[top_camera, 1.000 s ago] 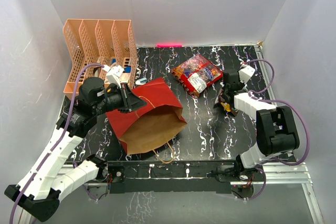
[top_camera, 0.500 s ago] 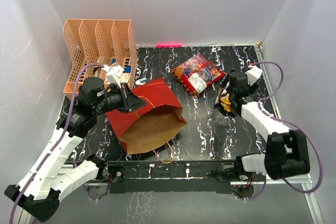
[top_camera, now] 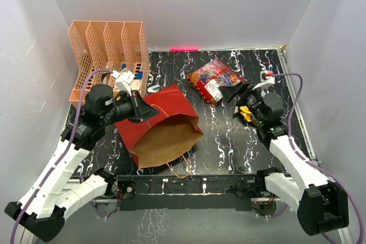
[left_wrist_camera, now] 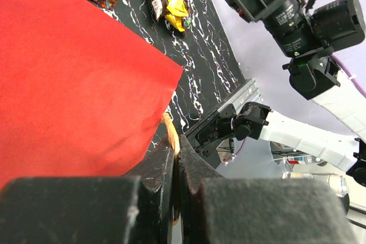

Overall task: Take the snacks out of the paper bag
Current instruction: Take out the snack from the paper bag.

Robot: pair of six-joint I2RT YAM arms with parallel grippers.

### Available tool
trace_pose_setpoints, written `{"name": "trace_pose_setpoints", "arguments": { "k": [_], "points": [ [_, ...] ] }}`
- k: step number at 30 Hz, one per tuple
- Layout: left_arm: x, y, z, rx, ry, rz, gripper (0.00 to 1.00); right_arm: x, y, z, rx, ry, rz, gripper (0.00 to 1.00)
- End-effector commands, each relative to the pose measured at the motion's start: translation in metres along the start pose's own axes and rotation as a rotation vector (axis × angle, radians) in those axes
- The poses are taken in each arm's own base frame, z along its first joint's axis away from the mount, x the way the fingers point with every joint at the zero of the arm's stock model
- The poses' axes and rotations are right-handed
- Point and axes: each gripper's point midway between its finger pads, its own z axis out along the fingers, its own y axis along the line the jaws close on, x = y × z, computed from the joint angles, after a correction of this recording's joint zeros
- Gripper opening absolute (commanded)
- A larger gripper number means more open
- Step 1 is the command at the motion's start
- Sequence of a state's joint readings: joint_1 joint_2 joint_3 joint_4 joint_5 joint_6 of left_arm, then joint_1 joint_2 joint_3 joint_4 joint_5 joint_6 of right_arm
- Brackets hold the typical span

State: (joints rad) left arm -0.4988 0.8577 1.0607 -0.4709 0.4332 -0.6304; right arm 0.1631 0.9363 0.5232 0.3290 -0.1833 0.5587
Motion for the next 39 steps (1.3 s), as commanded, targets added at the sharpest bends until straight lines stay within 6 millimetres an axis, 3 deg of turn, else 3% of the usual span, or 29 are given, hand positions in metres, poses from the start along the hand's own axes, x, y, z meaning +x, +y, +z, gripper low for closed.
{"name": "trace_pose_setpoints", "arguments": {
  "k": [1, 4, 7, 13, 17, 23, 26, 33, 39],
  "points": [
    [-0.004, -0.007, -0.001, 0.033, -0.013, 0.016, 0.00, -0.015, 0.136, -0.029, -0.556, 0.050, -0.060, 0.98],
    [-0.005, -0.007, 0.002, 0.037, -0.009, 0.015, 0.00, 0.015, 0.194, -0.054, -0.752, 0.105, -0.228, 0.98],
    [-0.006, -0.008, 0.004, 0.045, -0.010, 0.015, 0.00, 0.056, 0.230, -0.085, -0.913, 0.132, -0.440, 0.98],
    [-0.007, -0.007, 0.006, 0.039, -0.005, 0.011, 0.00, 0.123, 0.250, -0.121, -1.068, 0.072, -0.846, 0.98],
    [-0.007, -0.006, 0.004, 0.027, -0.002, 0.015, 0.00, 0.156, 0.249, -0.111, -1.042, -0.024, -1.110, 0.98],
    [-0.008, -0.005, 0.000, 0.006, -0.010, 0.019, 0.00, 0.184, 0.255, -0.068, -0.923, -0.221, -1.314, 0.98],
    [-0.007, -0.005, -0.003, -0.001, -0.012, 0.014, 0.00, 0.190, 0.263, -0.048, -0.849, -0.283, -1.273, 0.99],
    [-0.007, -0.009, -0.010, 0.005, -0.016, 0.016, 0.00, 0.243, 0.259, -0.015, -0.781, -0.350, -1.320, 0.83],
    [-0.008, -0.015, -0.015, 0.018, -0.011, 0.037, 0.00, 0.270, 0.266, 0.007, -0.785, -0.357, -1.333, 0.76]
  ]
}}
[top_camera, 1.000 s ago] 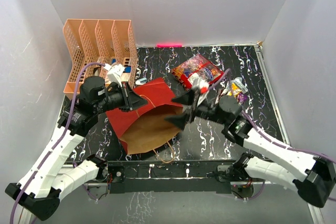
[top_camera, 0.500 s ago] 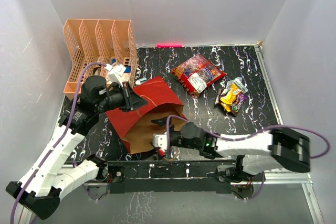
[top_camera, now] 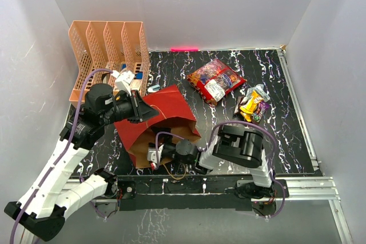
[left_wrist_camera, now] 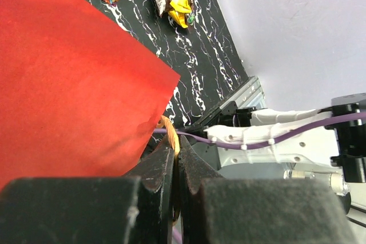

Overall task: Take the snacks out of the paper bag
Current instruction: Take out the snack from the paper bag.

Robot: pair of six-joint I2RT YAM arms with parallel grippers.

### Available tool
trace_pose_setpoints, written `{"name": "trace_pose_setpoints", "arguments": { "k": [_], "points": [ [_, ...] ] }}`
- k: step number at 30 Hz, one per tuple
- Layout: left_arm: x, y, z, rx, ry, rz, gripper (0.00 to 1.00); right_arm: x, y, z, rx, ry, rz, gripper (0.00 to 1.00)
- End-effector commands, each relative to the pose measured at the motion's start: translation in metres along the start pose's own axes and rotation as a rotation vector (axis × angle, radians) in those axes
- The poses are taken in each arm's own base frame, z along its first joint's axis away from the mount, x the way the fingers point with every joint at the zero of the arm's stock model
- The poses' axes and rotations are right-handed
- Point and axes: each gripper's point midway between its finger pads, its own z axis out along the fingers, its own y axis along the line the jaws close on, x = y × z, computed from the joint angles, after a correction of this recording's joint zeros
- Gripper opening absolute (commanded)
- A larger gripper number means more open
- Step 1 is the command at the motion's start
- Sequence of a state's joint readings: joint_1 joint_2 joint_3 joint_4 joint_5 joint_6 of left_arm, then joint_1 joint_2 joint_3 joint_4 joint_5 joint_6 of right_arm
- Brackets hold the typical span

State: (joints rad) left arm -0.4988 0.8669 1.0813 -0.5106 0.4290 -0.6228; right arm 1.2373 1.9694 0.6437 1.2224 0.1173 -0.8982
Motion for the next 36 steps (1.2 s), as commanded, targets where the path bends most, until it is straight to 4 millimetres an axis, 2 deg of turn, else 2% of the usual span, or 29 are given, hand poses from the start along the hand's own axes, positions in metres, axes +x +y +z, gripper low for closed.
{"name": "trace_pose_setpoints", "arguments": {
  "k": [1, 4, 11, 22, 29, 32, 36],
  "points": [
    [-0.009, -0.016, -0.014, 0.037, -0.027, 0.044, 0.00, -0.036, -0.044, 0.024, 0.174, -0.143, 0.000, 0.76],
    [-0.009, -0.017, -0.016, 0.041, -0.025, 0.051, 0.00, -0.029, -0.030, 0.039, 0.116, -0.134, -0.023, 0.76],
    [-0.008, -0.027, -0.019, 0.088, -0.019, 0.064, 0.00, 0.005, -0.003, 0.068, 0.012, -0.079, -0.078, 0.76],
    [-0.005, -0.048, -0.024, 0.198, 0.018, 0.113, 0.00, 0.033, 0.006, 0.109, -0.093, -0.044, -0.207, 0.77],
    [0.001, -0.059, -0.029, 0.262, 0.055, 0.129, 0.00, 0.060, -0.005, 0.142, -0.078, 0.019, -0.281, 0.75],
    [0.002, -0.060, -0.031, 0.265, 0.061, 0.133, 0.00, 0.068, -0.020, 0.157, -0.047, 0.039, -0.288, 0.71],
    [0.000, -0.055, -0.034, 0.221, 0.055, 0.140, 0.00, 0.073, -0.034, 0.163, -0.006, 0.067, -0.281, 0.57]
  ]
}}
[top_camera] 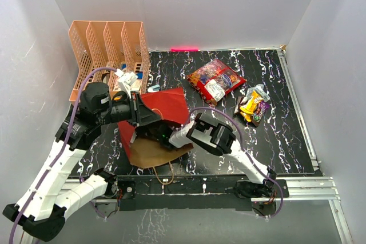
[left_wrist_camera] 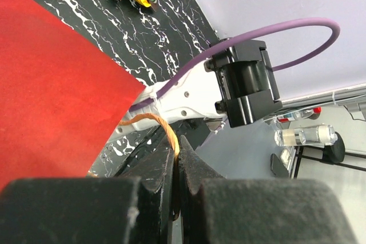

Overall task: Take the snacks out of the paper bag
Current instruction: Take out the snack from the paper bag.

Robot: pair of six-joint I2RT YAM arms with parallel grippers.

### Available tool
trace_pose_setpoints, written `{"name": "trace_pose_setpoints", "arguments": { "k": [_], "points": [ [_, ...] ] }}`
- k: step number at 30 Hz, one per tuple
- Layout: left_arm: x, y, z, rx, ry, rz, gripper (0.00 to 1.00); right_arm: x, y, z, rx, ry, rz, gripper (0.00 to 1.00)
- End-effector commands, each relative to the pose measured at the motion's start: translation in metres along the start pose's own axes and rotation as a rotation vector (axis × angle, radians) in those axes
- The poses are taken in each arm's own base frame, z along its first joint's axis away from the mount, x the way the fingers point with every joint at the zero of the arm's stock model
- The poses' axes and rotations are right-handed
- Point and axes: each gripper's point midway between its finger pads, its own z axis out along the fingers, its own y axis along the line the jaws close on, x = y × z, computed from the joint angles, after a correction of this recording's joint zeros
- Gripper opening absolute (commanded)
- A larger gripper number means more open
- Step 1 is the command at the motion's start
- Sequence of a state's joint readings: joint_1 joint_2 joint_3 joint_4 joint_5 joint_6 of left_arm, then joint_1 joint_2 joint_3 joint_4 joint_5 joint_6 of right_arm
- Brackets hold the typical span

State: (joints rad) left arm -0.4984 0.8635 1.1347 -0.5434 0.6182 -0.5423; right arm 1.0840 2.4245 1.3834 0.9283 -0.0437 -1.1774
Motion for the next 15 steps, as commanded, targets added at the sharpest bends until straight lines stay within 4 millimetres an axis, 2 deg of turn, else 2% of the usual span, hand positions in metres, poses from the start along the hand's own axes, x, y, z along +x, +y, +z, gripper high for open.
{"name": "trace_pose_setpoints", "arguments": {
  "k": [1, 3, 6, 9, 15],
  "points": [
    [-0.011, -0.021, -0.015, 0.034, -0.031, 0.052, 0.00, 0.022, -0.002, 0.005, -0.002, 0.072, -0.007, 0.54],
    [-0.012, -0.017, -0.016, 0.010, -0.039, 0.053, 0.00, 0.021, -0.002, 0.001, -0.003, 0.076, 0.008, 0.51],
    [-0.013, -0.009, -0.016, -0.033, -0.048, 0.048, 0.00, 0.022, -0.002, -0.006, -0.005, 0.090, 0.037, 0.37],
    [-0.015, -0.002, -0.016, -0.072, -0.063, 0.046, 0.00, 0.015, -0.004, -0.019, 0.006, 0.088, 0.052, 0.36],
    [-0.022, 0.012, -0.018, -0.155, -0.109, 0.040, 0.00, -0.013, -0.009, -0.050, 0.031, 0.063, 0.075, 0.31]
  ]
}}
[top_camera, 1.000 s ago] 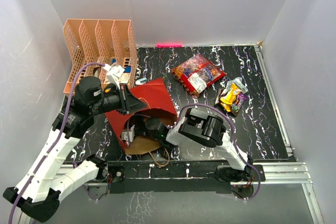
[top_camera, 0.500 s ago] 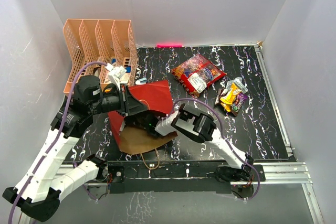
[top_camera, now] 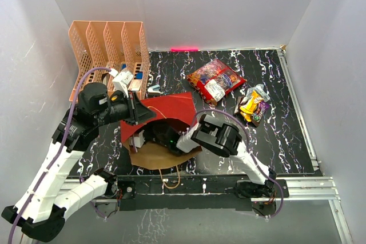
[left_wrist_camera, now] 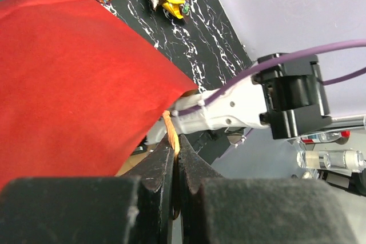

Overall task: Take the snacks out of the paper bag
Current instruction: Take out the snack from the paper bag.

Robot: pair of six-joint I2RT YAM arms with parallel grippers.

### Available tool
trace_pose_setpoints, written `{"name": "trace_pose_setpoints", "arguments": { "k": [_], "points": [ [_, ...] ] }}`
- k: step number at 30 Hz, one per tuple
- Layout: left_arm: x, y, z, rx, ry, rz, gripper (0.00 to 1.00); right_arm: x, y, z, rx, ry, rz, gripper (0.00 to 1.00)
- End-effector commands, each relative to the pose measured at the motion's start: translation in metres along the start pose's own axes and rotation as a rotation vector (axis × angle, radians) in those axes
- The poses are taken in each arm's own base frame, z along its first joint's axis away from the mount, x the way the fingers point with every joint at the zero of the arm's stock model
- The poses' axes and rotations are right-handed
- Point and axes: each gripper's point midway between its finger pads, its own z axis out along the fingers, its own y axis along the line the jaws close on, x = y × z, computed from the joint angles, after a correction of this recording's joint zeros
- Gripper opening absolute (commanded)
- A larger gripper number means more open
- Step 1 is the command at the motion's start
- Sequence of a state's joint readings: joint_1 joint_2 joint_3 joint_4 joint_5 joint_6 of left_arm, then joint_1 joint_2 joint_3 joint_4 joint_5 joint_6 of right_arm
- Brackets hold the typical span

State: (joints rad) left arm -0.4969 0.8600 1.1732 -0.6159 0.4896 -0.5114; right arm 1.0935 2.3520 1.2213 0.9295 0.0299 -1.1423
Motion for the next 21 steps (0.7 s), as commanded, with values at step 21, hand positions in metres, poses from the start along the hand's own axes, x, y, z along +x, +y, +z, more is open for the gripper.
{"name": "trace_pose_setpoints", "arguments": {
  "k": [21],
  "points": [
    [-0.022, 0.003, 0.004, -0.042, -0.070, 0.011, 0.00, -0.090, -0.050, -0.135, 0.064, -0.044, 0.405, 0.15]
  ]
}}
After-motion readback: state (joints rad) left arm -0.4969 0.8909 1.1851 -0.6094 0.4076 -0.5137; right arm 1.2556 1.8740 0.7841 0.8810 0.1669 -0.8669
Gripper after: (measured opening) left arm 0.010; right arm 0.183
